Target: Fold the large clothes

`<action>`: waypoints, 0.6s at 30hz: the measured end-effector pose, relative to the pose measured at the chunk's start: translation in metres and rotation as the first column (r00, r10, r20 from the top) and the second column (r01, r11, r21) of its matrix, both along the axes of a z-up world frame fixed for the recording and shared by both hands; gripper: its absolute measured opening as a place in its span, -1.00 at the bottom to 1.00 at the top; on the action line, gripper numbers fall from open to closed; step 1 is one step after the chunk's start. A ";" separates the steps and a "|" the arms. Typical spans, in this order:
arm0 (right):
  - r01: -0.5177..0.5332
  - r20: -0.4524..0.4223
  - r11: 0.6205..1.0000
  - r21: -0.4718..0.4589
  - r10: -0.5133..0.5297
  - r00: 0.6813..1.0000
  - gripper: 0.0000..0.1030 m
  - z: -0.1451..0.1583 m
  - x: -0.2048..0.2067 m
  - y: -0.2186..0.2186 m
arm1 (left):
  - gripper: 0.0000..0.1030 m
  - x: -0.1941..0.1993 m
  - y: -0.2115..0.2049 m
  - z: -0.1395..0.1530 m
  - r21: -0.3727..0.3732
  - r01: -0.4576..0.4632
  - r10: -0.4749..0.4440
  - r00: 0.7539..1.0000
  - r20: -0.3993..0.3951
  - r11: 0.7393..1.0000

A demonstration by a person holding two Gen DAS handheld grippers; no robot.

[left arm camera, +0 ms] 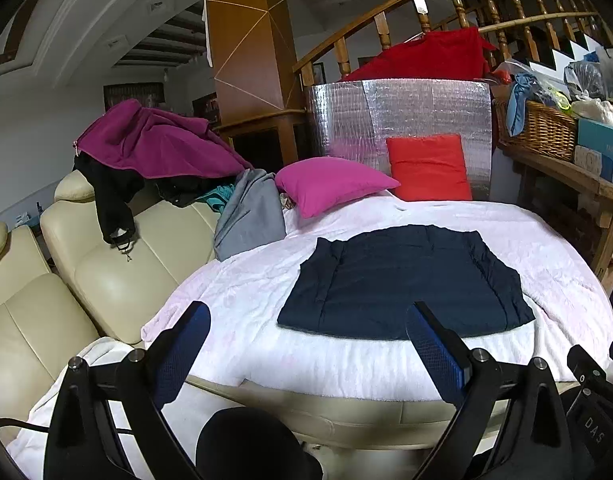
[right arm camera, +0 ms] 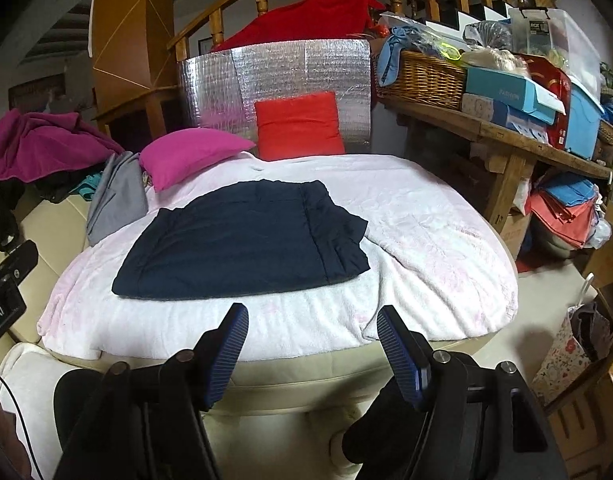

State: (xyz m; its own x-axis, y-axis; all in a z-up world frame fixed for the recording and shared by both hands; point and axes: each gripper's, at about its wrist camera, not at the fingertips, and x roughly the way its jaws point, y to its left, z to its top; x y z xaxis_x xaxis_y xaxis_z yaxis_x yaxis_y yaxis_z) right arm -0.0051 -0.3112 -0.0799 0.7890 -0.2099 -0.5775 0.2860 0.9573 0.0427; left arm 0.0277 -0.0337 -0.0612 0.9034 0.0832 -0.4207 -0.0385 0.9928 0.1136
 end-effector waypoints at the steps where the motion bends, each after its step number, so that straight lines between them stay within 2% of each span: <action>1: 0.000 0.000 1.000 -0.001 0.000 1.000 0.37 0.000 0.000 -0.001 | 0.90 0.000 -0.001 -0.001 0.000 -0.001 0.001 1.000 0.000 1.000; 13: -0.002 -0.013 1.000 -0.010 0.002 1.000 0.37 -0.003 0.005 -0.001 | 0.90 0.003 0.004 -0.001 -0.008 -0.008 0.008 1.000 -0.012 1.000; 18: 0.000 -0.030 1.000 -0.012 0.000 1.000 0.37 -0.006 0.008 0.001 | 0.90 0.007 0.005 -0.006 -0.010 -0.004 0.004 0.999 -0.043 1.000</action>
State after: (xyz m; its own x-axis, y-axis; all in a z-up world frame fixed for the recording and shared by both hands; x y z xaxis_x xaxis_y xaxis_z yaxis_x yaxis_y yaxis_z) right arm 0.0032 -0.3102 -0.0863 0.7716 -0.2169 -0.5980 0.2868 0.9577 0.0227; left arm 0.0350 -0.0289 -0.0673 0.8843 0.0822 -0.4596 -0.0379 0.9938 0.1048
